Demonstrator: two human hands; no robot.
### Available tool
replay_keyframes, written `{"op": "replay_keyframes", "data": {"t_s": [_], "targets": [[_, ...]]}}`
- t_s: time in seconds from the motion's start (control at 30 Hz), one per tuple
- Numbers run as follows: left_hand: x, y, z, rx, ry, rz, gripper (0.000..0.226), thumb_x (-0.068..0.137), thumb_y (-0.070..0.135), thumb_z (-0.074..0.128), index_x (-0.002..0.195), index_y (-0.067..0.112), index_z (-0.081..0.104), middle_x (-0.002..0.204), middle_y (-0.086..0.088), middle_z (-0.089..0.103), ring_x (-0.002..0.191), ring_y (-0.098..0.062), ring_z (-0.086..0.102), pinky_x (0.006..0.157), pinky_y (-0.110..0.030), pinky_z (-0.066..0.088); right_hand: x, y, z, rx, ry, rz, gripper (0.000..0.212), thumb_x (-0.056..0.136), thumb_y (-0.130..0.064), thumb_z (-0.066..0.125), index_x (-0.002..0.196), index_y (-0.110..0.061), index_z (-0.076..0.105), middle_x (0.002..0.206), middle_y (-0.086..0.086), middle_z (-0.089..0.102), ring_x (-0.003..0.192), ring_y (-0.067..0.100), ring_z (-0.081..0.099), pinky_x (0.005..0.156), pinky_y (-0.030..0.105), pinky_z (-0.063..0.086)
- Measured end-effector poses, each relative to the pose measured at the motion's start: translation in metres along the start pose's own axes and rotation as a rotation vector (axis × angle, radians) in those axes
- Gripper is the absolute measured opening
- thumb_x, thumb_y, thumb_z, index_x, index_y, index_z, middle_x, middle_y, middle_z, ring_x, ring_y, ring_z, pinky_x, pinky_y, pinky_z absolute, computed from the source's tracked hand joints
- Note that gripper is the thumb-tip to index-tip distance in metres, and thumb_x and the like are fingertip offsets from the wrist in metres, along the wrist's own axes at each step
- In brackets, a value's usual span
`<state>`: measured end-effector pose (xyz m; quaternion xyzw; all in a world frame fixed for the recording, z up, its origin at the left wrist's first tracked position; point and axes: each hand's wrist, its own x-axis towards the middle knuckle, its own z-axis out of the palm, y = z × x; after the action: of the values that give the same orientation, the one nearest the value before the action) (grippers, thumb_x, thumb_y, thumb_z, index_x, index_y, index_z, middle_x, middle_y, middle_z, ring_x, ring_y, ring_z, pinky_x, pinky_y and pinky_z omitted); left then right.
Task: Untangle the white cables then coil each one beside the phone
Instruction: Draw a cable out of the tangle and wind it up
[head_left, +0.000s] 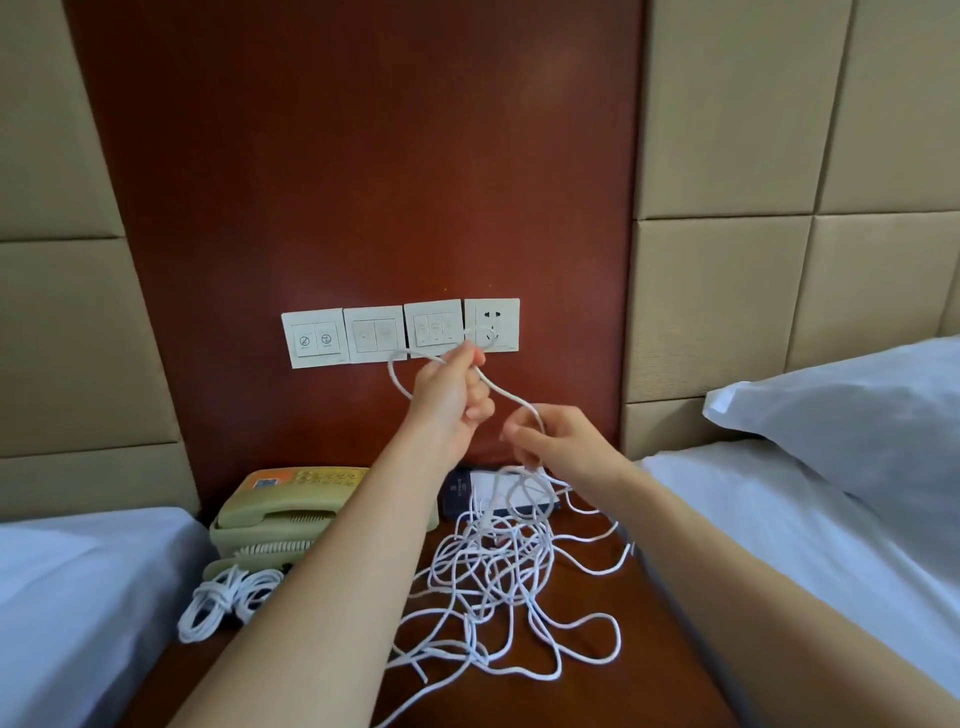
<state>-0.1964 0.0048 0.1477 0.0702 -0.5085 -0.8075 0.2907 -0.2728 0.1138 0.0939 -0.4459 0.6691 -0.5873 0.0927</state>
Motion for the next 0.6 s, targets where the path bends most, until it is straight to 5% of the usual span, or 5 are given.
{"op": "replay_keyframes", "data": {"t_s": [0.17,0.33,0.6], "targets": [[0.002,0.010,-0.010,-0.085,0.083,0.031,0.031,0.102,0.019,0.038,0.073,0.011,0.044,0.039,0.009,0.021,0.031,-0.003,0.018,0.032,-0.015,0.017,-0.005,-0.004,-0.029,0.002,0.038,0.031,0.027,0.096,-0.017,0.052,0.071,-0.009,0.059,0.049,-0.005,0.048,0.048,0.006,0.043,0.057,0.020,0.040],[0.001,0.016,-0.010,-0.116,0.135,0.052,0.030,0.102,0.020,0.039,0.074,0.011,0.046,0.038,0.009,0.022,0.031,-0.004,0.019,0.032,-0.016,0.018,0.002,0.000,-0.047,-0.598,0.023,0.119,0.031,0.097,-0.020,0.051,0.067,-0.015,0.058,0.060,-0.006,0.056,0.054,0.008,0.048,0.054,0.020,0.038],[0.002,0.016,-0.016,-0.113,0.202,0.070,0.030,0.102,0.018,0.040,0.074,0.010,0.047,0.038,0.009,0.023,0.031,-0.004,0.019,0.032,-0.016,0.017,0.021,0.016,-0.051,-0.739,0.287,0.138,0.039,0.096,-0.027,0.051,0.063,-0.008,0.062,0.058,0.005,0.049,0.057,0.019,0.045,0.055,0.029,0.036]]}}
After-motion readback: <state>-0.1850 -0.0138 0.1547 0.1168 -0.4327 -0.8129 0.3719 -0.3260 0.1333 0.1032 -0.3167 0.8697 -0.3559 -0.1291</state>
